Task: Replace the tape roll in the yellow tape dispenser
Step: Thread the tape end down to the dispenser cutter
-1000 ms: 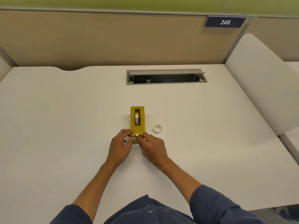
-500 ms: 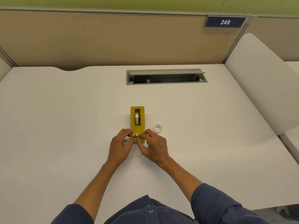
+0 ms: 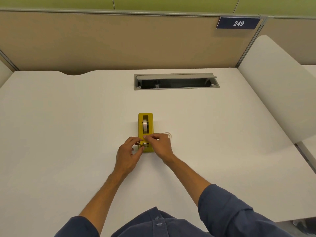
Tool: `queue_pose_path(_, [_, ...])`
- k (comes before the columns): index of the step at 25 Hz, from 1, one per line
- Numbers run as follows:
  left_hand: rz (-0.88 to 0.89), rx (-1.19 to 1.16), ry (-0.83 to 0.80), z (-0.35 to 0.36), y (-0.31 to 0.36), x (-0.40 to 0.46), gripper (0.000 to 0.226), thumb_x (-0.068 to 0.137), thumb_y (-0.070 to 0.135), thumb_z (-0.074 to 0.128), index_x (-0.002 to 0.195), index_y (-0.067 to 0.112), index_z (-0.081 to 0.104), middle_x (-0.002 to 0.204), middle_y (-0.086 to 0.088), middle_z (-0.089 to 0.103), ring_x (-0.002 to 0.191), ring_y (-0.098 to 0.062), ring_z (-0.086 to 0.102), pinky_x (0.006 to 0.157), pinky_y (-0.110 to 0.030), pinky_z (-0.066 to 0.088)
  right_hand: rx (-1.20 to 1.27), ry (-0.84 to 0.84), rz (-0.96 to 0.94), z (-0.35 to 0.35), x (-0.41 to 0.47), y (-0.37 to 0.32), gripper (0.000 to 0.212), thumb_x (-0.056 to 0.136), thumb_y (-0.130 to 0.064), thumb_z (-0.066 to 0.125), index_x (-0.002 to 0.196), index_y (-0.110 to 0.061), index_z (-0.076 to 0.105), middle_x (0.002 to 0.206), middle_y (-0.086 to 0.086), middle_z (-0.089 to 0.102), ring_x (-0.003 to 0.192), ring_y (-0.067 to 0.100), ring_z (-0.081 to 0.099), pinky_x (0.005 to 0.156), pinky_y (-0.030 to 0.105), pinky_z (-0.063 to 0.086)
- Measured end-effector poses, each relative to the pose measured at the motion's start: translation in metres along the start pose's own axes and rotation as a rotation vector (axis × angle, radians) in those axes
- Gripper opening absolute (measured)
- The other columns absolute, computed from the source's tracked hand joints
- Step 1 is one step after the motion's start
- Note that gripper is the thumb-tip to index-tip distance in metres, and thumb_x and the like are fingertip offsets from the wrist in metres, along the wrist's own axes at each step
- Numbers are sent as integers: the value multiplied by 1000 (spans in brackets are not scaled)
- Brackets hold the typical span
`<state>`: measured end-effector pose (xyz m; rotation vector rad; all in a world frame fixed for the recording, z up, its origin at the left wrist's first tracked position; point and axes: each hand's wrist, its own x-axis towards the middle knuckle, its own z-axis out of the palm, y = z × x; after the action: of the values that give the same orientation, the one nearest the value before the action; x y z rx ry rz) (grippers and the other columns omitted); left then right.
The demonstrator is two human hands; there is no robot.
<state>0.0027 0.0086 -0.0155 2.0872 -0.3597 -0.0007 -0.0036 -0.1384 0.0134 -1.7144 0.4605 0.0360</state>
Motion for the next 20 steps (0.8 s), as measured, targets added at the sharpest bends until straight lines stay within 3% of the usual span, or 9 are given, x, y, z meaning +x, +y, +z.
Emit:
queue_pose_path(7, [9, 3, 3, 1, -3, 0, 27, 84, 20, 69, 109, 28, 63, 105, 20, 59, 97, 5, 57, 73, -17, 50, 113, -16, 90, 2, 5, -1, 9, 84, -22, 70, 83, -17, 76, 82, -4, 72, 85, 13, 65, 66, 18, 47])
queue_pose_path(13, [6, -3, 12, 1, 1, -1, 27, 84, 18, 69, 110, 23, 64, 108, 12, 62, 93, 0, 59, 73, -18, 50, 86, 27, 77, 0, 3, 3, 18, 81, -36, 72, 79, -19, 75, 77, -4, 71, 77, 11, 63, 66, 20, 47])
queue_pose_path(18, [-3, 9, 18, 1, 2, -1, 26, 84, 17, 68, 110, 16, 65, 112, 2, 65, 92, -11, 61, 73, -16, 48, -61, -29, -97, -16, -7, 18, 19, 80, -38, 73, 90, -21, 74, 90, -4, 69, 77, 8, 61, 65, 16, 43])
queue_pose_path(20, [-14, 14, 17, 1, 3, -2, 28, 84, 18, 68, 111, 14, 65, 113, 0, 65, 94, -13, 61, 74, -19, 50, -93, -63, -167, -21, -13, 24, 30, 77, -39, 77, 100, -21, 72, 98, -5, 65, 79, 9, 61, 66, 16, 47])
